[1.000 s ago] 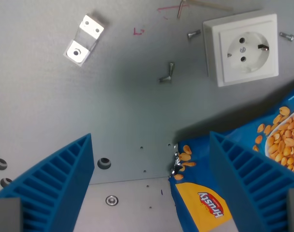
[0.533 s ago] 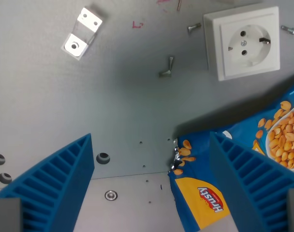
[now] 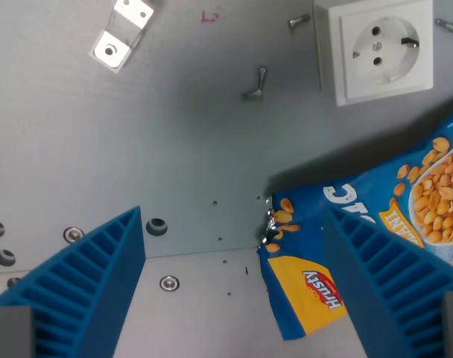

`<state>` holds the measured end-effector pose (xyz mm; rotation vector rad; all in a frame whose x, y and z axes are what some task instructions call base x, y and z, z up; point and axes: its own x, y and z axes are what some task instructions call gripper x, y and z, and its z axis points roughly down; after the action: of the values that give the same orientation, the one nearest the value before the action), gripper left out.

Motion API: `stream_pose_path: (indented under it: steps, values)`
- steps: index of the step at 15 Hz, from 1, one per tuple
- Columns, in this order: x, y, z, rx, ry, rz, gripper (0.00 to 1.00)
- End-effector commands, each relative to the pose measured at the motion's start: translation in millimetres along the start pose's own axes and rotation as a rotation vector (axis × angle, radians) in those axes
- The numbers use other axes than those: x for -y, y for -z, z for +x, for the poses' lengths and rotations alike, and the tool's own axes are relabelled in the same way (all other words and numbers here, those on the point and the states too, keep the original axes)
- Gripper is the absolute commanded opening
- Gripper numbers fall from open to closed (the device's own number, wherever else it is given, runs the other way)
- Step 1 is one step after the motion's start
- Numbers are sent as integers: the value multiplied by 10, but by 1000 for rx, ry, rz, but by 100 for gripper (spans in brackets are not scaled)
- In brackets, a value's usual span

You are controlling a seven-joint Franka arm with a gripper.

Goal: Rotate around base positive y

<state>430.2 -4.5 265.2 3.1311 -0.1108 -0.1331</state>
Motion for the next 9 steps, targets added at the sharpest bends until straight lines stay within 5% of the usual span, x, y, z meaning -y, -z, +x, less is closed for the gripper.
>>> stream_pose_path:
  steps: [1,9]
  values:
    - [4,59,77,205,1,-16,100]
    - [4,59,77,311,1,-23,100]
